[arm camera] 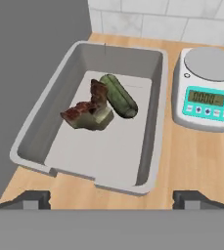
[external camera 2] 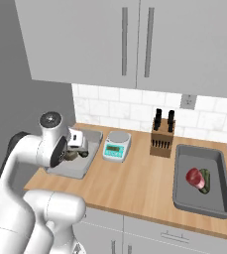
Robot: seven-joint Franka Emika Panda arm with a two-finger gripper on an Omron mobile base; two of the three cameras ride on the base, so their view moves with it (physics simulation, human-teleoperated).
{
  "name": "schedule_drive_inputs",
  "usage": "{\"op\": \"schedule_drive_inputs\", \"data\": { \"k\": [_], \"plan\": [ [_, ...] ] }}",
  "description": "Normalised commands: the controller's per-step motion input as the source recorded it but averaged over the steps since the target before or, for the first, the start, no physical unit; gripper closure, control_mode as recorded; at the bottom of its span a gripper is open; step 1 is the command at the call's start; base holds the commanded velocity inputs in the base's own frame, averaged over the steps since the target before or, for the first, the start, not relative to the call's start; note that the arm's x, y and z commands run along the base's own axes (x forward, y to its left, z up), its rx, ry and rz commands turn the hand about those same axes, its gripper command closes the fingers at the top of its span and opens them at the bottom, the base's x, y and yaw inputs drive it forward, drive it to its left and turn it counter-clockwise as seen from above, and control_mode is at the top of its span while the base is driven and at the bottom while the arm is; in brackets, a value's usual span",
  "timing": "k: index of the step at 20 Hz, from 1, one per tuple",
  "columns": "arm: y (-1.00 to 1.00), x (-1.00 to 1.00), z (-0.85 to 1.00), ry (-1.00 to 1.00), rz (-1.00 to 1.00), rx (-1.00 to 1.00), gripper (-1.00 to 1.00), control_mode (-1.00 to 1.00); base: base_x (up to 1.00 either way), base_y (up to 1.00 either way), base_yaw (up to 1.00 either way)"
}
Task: Place one cucumber and one steak in each tupperware on the nearby counter, to pack two identical lunches.
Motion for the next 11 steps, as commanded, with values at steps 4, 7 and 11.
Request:
{"op": "schedule_drive_inputs", "data": {
  "k": [4,7,11],
  "plan": [
    [-0.16,-0.52,0.43,-0.02,-0.02,0.04,-1.0,-1.0,0.0,0.0,0.0],
    [-0.15,-0.6,0.42,-0.04,-0.06,0.07,-1.0,-1.0,0.0,0.0,0.0],
    [-0.09,-0.6,0.6,-0.03,-0.06,0.07,-1.0,-1.0,0.0,0.0,0.0]
  ]
}}
